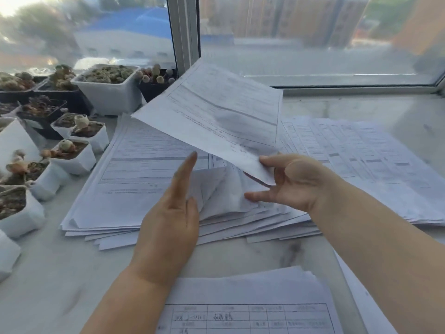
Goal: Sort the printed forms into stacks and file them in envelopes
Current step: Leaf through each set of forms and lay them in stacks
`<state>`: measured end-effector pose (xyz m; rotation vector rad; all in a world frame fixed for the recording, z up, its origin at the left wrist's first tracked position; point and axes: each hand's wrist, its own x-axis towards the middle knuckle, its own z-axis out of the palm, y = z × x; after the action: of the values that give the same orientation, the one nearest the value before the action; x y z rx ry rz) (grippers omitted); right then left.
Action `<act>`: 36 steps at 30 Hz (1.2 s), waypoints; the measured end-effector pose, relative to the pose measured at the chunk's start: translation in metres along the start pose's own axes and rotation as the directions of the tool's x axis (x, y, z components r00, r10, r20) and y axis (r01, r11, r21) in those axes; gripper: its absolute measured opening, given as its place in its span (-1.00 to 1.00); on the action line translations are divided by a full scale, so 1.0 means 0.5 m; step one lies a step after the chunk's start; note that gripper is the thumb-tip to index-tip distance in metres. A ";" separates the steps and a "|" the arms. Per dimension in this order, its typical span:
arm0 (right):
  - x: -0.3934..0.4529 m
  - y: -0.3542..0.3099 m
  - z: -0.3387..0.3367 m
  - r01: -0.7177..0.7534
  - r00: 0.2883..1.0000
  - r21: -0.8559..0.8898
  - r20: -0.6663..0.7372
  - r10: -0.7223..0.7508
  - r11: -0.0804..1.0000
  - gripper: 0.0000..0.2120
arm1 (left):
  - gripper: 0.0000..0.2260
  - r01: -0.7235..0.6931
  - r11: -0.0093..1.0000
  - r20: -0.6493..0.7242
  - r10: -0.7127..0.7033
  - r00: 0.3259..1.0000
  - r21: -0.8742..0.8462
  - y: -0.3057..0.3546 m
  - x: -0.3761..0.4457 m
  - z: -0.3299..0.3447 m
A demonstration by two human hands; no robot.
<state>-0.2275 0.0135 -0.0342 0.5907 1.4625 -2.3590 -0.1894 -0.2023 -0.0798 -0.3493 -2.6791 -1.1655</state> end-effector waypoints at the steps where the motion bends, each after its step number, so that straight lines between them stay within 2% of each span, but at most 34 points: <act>1: 0.003 0.001 0.003 -0.018 1.000 -0.006 0.018 0.018 1.000 -0.79 | -0.45 -0.011 1.000 0.007 0.011 1.000 -0.004 0.003 -0.001 -0.001; 4: 0.011 0.000 0.010 -0.043 0.998 -0.007 0.042 0.043 0.999 -0.72 | -0.74 -0.045 0.987 0.065 0.035 0.997 0.153 0.015 -0.001 0.005; 6: 0.016 0.000 0.017 -0.043 0.998 0.001 0.050 0.043 0.999 -0.75 | -0.73 -0.038 0.973 0.084 0.019 0.996 0.227 0.018 -0.002 0.009; 7: 0.018 -0.001 0.020 -0.043 0.998 0.008 0.056 0.042 0.999 -0.77 | -0.72 -0.026 0.976 0.071 0.011 0.997 0.217 0.016 -0.003 0.010; 10: 0.022 -0.002 0.021 -0.032 0.998 -0.007 0.051 0.033 0.999 -0.82 | -0.90 -0.012 0.994 -0.046 0.017 0.999 0.108 0.001 0.003 0.010; 12: 0.020 -0.006 0.016 -0.012 0.999 0.007 0.032 0.012 1.000 -0.85 | -0.71 0.008 0.999 -0.094 -0.003 0.996 0.044 -0.010 0.006 0.010; 13: 0.018 -0.010 0.013 0.000 1.000 0.016 0.026 0.000 1.000 -0.86 | -0.68 0.030 1.000 -0.109 -0.029 0.994 0.008 -0.011 0.009 0.010; 15: 0.013 -0.015 0.005 0.024 1.000 0.028 0.016 -0.025 0.999 -0.88 | -0.68 0.078 0.996 -0.138 -0.083 0.987 -0.046 -0.013 0.014 0.011; 19: 0.003 -0.024 -0.008 0.113 0.993 0.014 -0.040 -0.113 0.993 -0.84 | -0.80 0.120 0.988 -0.182 -0.135 0.974 -0.093 -0.015 0.014 0.018; 20: 0.000 -0.028 -0.012 0.157 0.985 0.007 -0.077 -0.156 0.988 -0.82 | -0.67 0.114 0.989 -0.161 -0.129 0.979 -0.099 -0.012 0.011 0.020; 22: -0.010 -0.040 -0.026 0.270 0.945 -0.037 -0.181 -0.272 0.962 -0.77 | -0.28 0.067 0.994 -0.087 -0.074 0.993 -0.083 -0.013 0.003 0.024; 23: -0.020 -0.048 -0.038 0.333 0.908 -0.102 -0.234 -0.348 0.938 -0.74 | -0.18 0.053 0.997 -0.049 -0.056 0.997 -0.053 -0.014 0.000 0.025; 25: -0.050 -0.069 -0.072 0.433 0.815 -0.333 -0.252 -0.521 0.838 -0.71 | -0.21 0.038 0.998 0.036 -0.040 0.999 0.047 -0.014 -0.003 0.027; 27: -0.087 -0.093 -0.108 0.468 0.741 -0.498 -0.229 -0.632 0.730 -0.69 | -0.47 -0.019 0.993 0.042 0.014 0.999 0.114 -0.013 -0.001 0.025; 29: -0.127 -0.119 -0.143 0.457 0.722 -0.540 -0.239 -0.650 0.707 -0.73 | -0.73 0.034 0.999 -0.079 -0.032 0.996 0.024 -0.008 0.002 0.022; 31: -0.156 -0.136 -0.163 0.393 0.766 -0.561 -0.239 -0.597 0.729 -0.92 | -0.83 0.171 0.964 -0.253 -0.221 0.942 -0.206 -0.005 0.008 0.011; 33: -0.168 -0.144 -0.165 0.324 0.782 -0.598 -0.267 -0.563 0.733 -0.69 | -0.83 0.222 0.899 -0.373 -0.366 0.852 -0.377 -0.006 0.012 0.000; 35: -0.152 -0.139 -0.139 0.278 0.857 -0.568 -0.217 -0.467 0.775 -0.84 | -0.84 0.170 0.908 -0.456 -0.346 0.820 -0.383 -0.003 0.012 -0.006; 36: -0.140 -0.129 -0.116 0.226 0.899 -0.593 -0.179 -0.400 0.773 -0.83 | -0.85 0.143 0.919 -0.477 -0.318 0.819 -0.367 -0.001 0.010 -0.006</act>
<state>-0.1853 0.0965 0.0273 0.5826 2.4423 -1.9332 -0.1939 -0.2040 -0.0767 0.2478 -2.0872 -1.5038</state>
